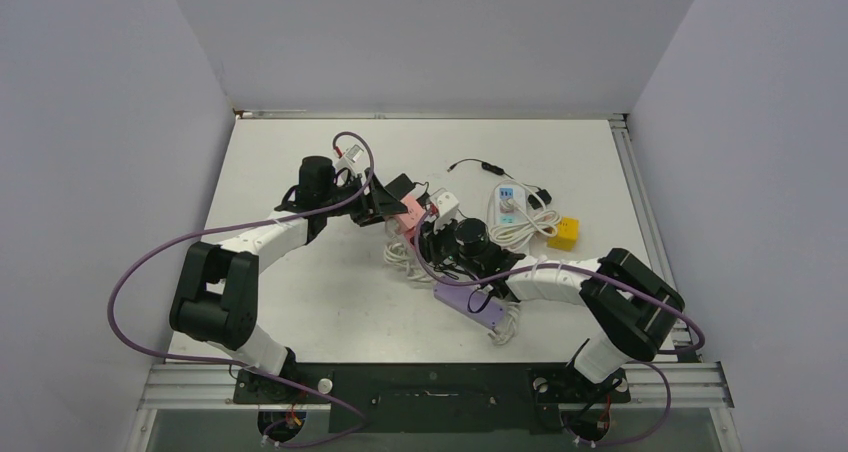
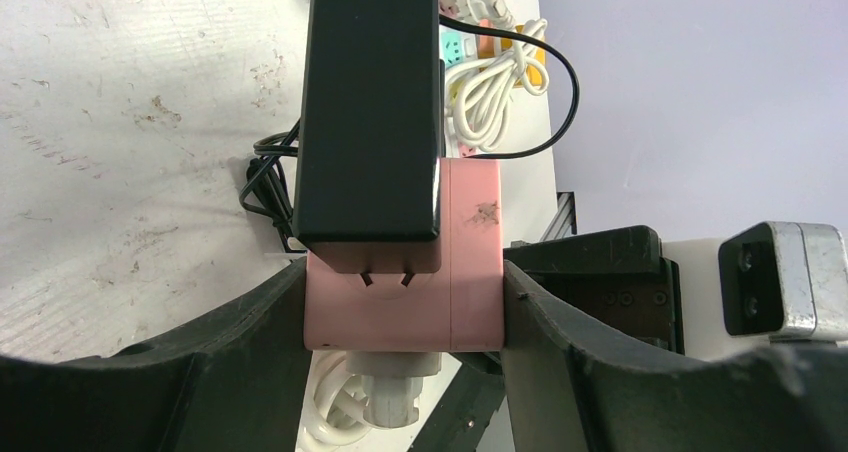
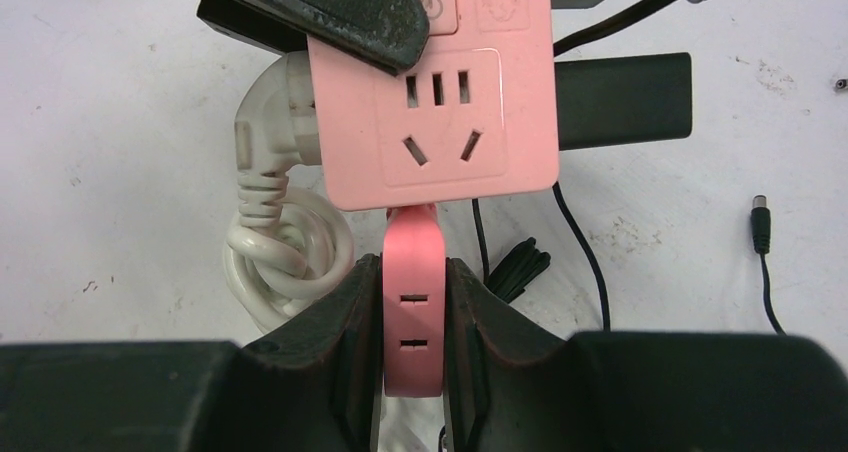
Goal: Pull the plug off the socket
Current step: Remove the plug from the socket.
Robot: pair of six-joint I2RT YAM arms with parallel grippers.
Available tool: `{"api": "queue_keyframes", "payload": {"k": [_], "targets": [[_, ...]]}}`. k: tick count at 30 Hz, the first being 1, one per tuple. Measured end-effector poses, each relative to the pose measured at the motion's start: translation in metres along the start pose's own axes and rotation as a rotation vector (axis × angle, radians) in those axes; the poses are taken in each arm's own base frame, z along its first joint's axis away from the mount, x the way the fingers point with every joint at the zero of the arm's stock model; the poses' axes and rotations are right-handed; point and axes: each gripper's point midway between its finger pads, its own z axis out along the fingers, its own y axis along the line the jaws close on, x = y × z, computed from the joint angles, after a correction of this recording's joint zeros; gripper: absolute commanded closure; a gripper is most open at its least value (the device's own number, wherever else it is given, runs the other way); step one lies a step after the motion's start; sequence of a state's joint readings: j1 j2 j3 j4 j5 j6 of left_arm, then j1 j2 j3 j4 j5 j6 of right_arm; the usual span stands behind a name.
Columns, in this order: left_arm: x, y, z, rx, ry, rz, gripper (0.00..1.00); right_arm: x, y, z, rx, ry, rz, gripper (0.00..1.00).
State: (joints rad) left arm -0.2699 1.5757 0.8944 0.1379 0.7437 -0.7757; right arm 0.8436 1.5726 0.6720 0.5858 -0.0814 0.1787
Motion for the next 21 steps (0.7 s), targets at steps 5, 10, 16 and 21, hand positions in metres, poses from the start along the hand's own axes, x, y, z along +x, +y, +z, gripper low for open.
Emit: {"api": "queue_keyframes", "payload": {"k": [5,10,16,21], "targets": [[-0.001,0.0,0.0,-0.002,-0.006,0.0,1.0,-0.002,-0.006,0.001,0.01,0.01,0.06,0.95],[-0.004,-0.001,0.001,-0.003,-0.017,0.003,1.0,-0.004,-0.011,0.003,0.009,0.016,0.111,0.95],[-0.005,0.0,0.001,-0.008,-0.022,0.002,1.0,-0.004,-0.012,0.004,0.005,0.023,0.13,0.95],[-0.005,0.0,0.001,-0.008,-0.021,0.002,1.0,-0.004,-0.011,0.004,-0.004,0.024,0.119,0.95]]}}
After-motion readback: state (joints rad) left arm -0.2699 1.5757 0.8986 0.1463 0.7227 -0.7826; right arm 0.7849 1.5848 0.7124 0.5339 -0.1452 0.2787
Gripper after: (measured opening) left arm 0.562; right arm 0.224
